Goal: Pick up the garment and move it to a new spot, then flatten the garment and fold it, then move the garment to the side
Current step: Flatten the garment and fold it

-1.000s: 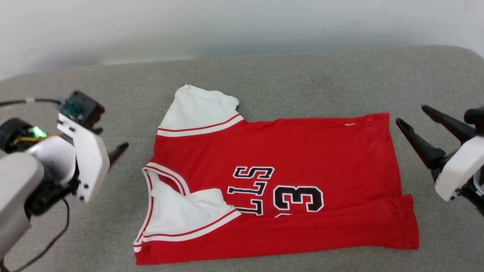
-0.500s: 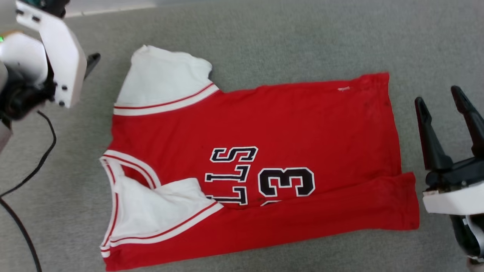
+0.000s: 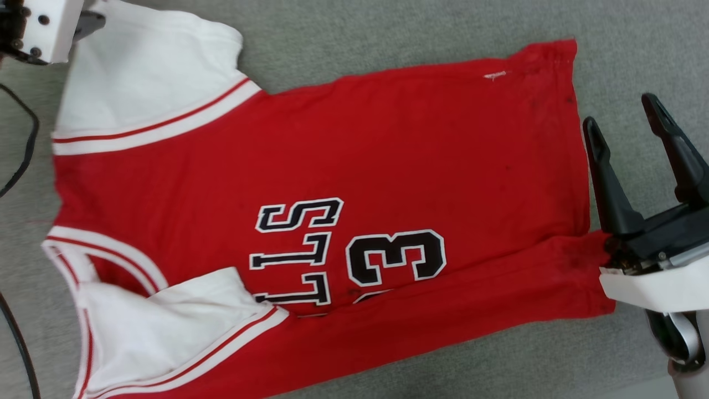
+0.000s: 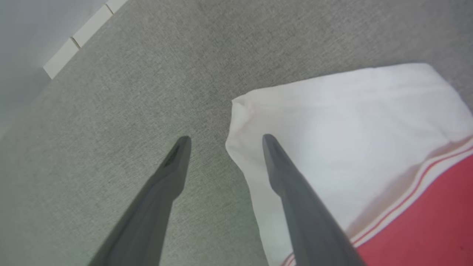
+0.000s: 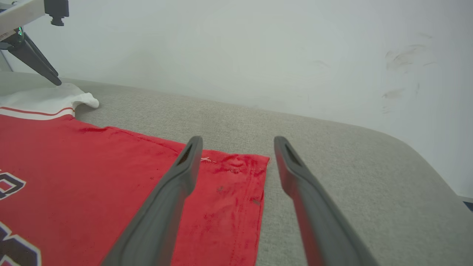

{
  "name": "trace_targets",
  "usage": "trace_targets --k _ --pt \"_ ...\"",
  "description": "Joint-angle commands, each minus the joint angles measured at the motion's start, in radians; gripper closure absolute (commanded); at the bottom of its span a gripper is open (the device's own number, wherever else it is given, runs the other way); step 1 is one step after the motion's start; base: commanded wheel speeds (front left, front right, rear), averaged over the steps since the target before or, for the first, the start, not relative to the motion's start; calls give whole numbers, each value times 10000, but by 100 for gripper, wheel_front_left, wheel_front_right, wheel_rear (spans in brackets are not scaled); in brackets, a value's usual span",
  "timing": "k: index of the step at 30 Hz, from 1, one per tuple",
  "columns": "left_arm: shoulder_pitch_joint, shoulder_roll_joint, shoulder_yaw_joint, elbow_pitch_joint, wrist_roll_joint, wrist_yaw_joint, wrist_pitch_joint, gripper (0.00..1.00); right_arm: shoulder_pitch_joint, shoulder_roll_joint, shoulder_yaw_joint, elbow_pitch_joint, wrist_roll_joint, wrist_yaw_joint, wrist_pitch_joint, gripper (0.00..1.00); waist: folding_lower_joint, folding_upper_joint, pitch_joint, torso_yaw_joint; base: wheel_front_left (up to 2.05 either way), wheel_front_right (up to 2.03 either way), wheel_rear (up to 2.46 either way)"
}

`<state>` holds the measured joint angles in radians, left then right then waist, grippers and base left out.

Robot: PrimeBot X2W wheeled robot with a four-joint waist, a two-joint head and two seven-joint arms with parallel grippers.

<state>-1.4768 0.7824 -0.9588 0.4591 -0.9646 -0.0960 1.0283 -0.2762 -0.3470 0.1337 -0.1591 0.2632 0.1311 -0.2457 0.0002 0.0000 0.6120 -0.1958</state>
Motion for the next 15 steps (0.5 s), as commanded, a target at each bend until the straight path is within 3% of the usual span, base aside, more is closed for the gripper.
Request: trace_targets --k 1,8,9,10,11,15 --pt "-113 45 -96 63 84 -16 139 0 -205 -61 37 25 26 -7 -5 0 -2 0 427 -347 0 0 0" --pt "265 68 -546 254 81 -167 323 0 -601 -228 301 395 76 -7 -78 0 -2 0 751 -465 0 0 0" --pt "336 61 -620 253 87 -191 307 26 -622 -247 295 442 77 -7 -89 0 -2 0 750 -443 0 0 0" --pt "411 35 -639 270 19 -218 262 90 -655 -273 279 492 101 -7 -97 0 -2 0 730 -418 0 0 0" --pt "470 11 -655 268 -23 -245 237 100 -708 -319 260 520 100 -8 -81 0 -2 0 692 -392 0 0 0" --pt "478 25 -663 207 -160 -287 -76 100 -1007 -584 67 538 4 -8 -11 0 -2 0 363 -217 0 0 0"
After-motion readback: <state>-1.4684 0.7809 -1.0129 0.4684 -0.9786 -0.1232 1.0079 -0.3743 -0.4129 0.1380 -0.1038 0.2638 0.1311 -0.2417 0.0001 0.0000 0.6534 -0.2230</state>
